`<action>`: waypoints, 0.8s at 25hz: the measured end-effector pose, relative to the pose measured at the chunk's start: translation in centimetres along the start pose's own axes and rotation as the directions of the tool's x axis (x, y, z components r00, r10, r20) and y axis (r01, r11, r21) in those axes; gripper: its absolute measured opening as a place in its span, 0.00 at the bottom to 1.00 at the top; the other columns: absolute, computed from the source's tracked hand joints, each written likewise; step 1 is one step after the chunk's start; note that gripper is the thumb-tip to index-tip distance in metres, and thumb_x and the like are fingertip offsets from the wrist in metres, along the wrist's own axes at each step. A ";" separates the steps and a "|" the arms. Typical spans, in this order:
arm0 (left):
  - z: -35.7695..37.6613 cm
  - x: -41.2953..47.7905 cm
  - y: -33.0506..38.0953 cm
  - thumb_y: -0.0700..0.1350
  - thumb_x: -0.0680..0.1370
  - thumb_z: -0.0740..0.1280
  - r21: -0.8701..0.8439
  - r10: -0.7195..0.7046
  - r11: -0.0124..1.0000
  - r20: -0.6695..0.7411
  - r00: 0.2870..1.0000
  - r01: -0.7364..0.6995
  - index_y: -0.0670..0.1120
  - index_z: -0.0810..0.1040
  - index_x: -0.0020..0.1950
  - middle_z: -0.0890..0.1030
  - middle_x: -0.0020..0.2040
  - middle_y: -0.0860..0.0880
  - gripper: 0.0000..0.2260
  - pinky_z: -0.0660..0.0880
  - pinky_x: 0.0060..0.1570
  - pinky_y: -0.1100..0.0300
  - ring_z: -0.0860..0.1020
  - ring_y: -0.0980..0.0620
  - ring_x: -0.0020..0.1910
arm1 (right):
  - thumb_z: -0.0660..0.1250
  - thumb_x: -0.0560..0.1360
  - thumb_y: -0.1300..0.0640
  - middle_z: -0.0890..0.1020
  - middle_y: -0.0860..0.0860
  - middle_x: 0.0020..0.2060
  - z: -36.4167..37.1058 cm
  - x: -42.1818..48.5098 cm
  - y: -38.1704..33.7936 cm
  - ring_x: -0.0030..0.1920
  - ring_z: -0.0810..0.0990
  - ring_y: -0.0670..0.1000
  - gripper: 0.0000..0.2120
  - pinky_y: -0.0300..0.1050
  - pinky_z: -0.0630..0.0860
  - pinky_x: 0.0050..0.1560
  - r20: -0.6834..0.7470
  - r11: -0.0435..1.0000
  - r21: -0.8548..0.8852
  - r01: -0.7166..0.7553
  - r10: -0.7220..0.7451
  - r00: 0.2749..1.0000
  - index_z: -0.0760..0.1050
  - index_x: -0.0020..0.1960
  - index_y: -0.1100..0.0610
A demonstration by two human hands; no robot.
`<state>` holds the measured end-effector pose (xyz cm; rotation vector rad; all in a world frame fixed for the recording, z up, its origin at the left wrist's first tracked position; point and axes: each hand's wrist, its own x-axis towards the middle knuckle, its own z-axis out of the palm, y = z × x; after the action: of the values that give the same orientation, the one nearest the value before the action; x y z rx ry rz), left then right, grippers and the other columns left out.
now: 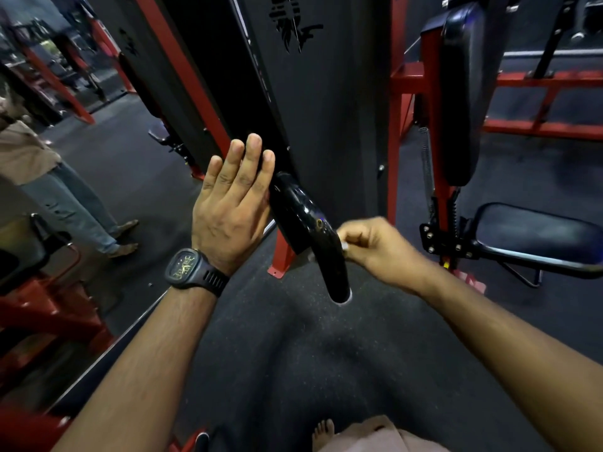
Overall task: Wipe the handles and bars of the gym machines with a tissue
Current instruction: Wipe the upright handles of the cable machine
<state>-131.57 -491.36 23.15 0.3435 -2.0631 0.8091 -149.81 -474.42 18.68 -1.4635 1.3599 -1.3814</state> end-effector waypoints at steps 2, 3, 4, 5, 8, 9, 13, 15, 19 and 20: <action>-0.3 0.0 -0.3 0.42 0.80 0.67 0.055 0.042 0.998 -0.010 0.999 -0.042 0.41 0.69 0.74 0.62 0.75 0.43 0.23 0.55 0.76 0.49 0.54 0.48 0.78 | 0.69 0.76 0.70 0.86 0.47 0.40 0.4 -0.3 0.6 0.44 0.84 0.44 0.17 0.39 0.78 0.46 0.026 0.996 -0.086 -0.003 0.005 1.000 0.82 0.41 0.48; -0.4 0.1 -0.6 0.42 0.80 0.67 0.077 0.060 0.995 -0.012 0.998 -0.059 0.41 0.69 0.75 0.62 0.76 0.43 0.23 0.54 0.76 0.49 0.54 0.48 0.78 | 0.68 0.76 0.71 0.86 0.48 0.42 0.4 -0.3 0.8 0.46 0.85 0.46 0.16 0.40 0.79 0.49 -0.023 0.999 -0.038 -0.002 0.001 1.000 0.83 0.44 0.50; -0.6 0.4 -1.0 0.41 0.81 0.66 0.090 0.073 0.993 -0.013 0.997 -0.071 0.42 0.69 0.75 0.62 0.76 0.43 0.22 0.54 0.76 0.49 0.54 0.49 0.78 | 0.67 0.76 0.73 0.87 0.51 0.45 0.3 -0.2 1.0 0.49 0.85 0.49 0.15 0.41 0.80 0.52 -0.074 1.000 0.031 0.000 0.002 0.997 0.84 0.46 0.53; -0.7 0.7 -1.2 0.41 0.82 0.65 0.100 0.083 0.992 -0.017 0.996 -0.081 0.42 0.68 0.75 0.62 0.76 0.43 0.22 0.53 0.76 0.49 0.53 0.49 0.78 | 0.67 0.76 0.72 0.87 0.53 0.46 0.2 -0.2 1.2 0.50 0.85 0.51 0.14 0.43 0.80 0.53 -0.086 0.997 0.071 0.001 0.005 0.996 0.84 0.48 0.55; -0.9 1.7 -1.9 0.43 0.82 0.65 0.136 0.115 0.985 -0.028 0.993 -0.111 0.43 0.68 0.75 0.62 0.76 0.44 0.22 0.52 0.76 0.50 0.52 0.50 0.79 | 0.69 0.76 0.68 0.87 0.53 0.46 0.5 -0.6 1.5 0.49 0.85 0.50 0.11 0.46 0.80 0.52 -0.022 0.999 0.034 -0.006 0.006 1.000 0.84 0.47 0.54; -0.9 1.9 -2.0 0.44 0.82 0.66 0.148 0.120 0.982 -0.025 0.992 -0.115 0.43 0.68 0.75 0.62 0.76 0.44 0.22 0.52 0.76 0.50 0.51 0.50 0.79 | 0.69 0.76 0.69 0.87 0.52 0.46 0.5 -0.7 1.5 0.49 0.85 0.49 0.11 0.43 0.79 0.52 -0.061 0.998 0.057 0.001 0.003 0.998 0.84 0.48 0.54; -0.9 1.9 -1.3 0.45 0.83 0.65 0.131 0.079 0.988 -0.013 0.997 -0.076 0.42 0.68 0.75 0.60 0.76 0.43 0.21 0.51 0.76 0.50 0.49 0.50 0.79 | 0.70 0.76 0.66 0.87 0.51 0.45 0.3 -0.7 1.6 0.48 0.85 0.49 0.08 0.43 0.79 0.51 -0.042 0.998 -0.040 0.039 -0.041 0.998 0.84 0.48 0.55; -0.9 1.9 -1.2 0.44 0.83 0.64 0.113 0.065 0.992 -0.001 0.998 -0.065 0.42 0.67 0.75 0.60 0.76 0.43 0.21 0.51 0.76 0.50 0.48 0.50 0.79 | 0.70 0.76 0.67 0.87 0.49 0.45 0.4 -0.7 1.9 0.48 0.85 0.47 0.11 0.44 0.79 0.52 -0.045 0.996 -0.083 0.036 -0.040 0.998 0.84 0.47 0.52; -1.0 1.6 -1.2 0.43 0.83 0.63 0.100 0.048 0.994 0.019 0.999 -0.050 0.41 0.67 0.76 0.59 0.76 0.43 0.21 0.51 0.76 0.49 0.47 0.50 0.79 | 0.69 0.76 0.69 0.87 0.50 0.44 0.4 -0.8 1.8 0.49 0.85 0.47 0.10 0.43 0.80 0.52 -0.100 0.992 0.129 0.008 0.004 0.995 0.84 0.47 0.55; -1.1 1.6 -1.1 0.42 0.83 0.63 0.086 0.036 0.996 0.023 0.999 -0.038 0.41 0.66 0.76 0.59 0.76 0.43 0.21 0.51 0.76 0.49 0.47 0.50 0.79 | 0.70 0.75 0.68 0.86 0.49 0.43 0.6 -0.9 1.9 0.47 0.85 0.46 0.10 0.43 0.79 0.51 -0.043 0.999 0.049 -0.002 0.004 0.999 0.84 0.46 0.53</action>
<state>-131.24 -491.39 25.32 0.3643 -2.0640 0.9230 -149.53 -474.07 16.52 -1.4064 1.3451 -1.4418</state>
